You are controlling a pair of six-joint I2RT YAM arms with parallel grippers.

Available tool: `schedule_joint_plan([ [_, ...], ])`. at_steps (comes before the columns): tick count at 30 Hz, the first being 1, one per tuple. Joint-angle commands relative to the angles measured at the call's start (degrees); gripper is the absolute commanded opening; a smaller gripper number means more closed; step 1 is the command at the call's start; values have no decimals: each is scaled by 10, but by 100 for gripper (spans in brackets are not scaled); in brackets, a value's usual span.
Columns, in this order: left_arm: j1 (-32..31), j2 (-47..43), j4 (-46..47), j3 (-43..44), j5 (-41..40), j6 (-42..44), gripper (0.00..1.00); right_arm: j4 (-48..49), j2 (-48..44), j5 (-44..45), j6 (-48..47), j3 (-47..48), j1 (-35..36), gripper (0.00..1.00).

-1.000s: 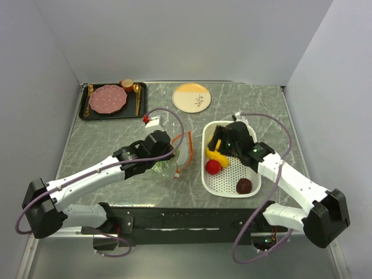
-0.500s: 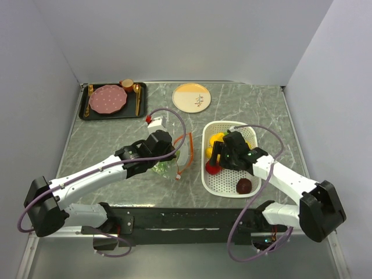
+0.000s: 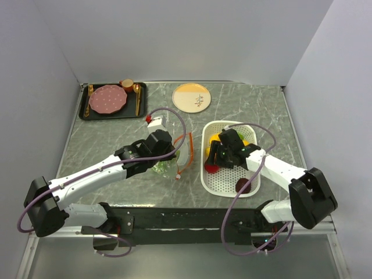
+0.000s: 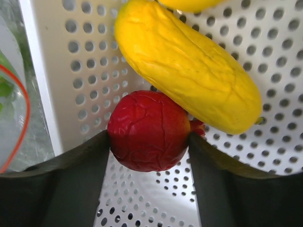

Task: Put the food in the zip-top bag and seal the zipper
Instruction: Pick up the fake vegetable from the bin, then place the fake vegetable in the zipper food storage bag.

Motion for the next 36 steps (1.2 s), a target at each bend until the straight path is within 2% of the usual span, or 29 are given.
schedule_joint_plan([
  [1,1,-14,4,14,-9,3,1,1,22,2,-8,15,1,55],
  [2,1,-16,5,13,-11,3,1,0,21,4,-4,15,0,52],
  [5,1,-25,8,7,-12,0,1,-2,10,10,-4,11,0,30],
  [6,1,-26,11,4,-11,-1,1,-4,-1,11,-4,10,0,28],
  [7,1,-26,10,4,-11,-1,1,-6,-7,13,-6,12,0,21],
  [18,1,-13,13,9,-6,1,1,-16,-158,40,37,50,28,21],
  [20,1,-14,15,9,-5,0,1,18,-170,-3,49,50,31,22],
  [32,1,-42,19,-8,-8,-6,1,141,-81,-108,71,85,69,24],
  [36,1,-39,9,0,-11,-8,1,164,-33,-149,74,106,78,28],
])
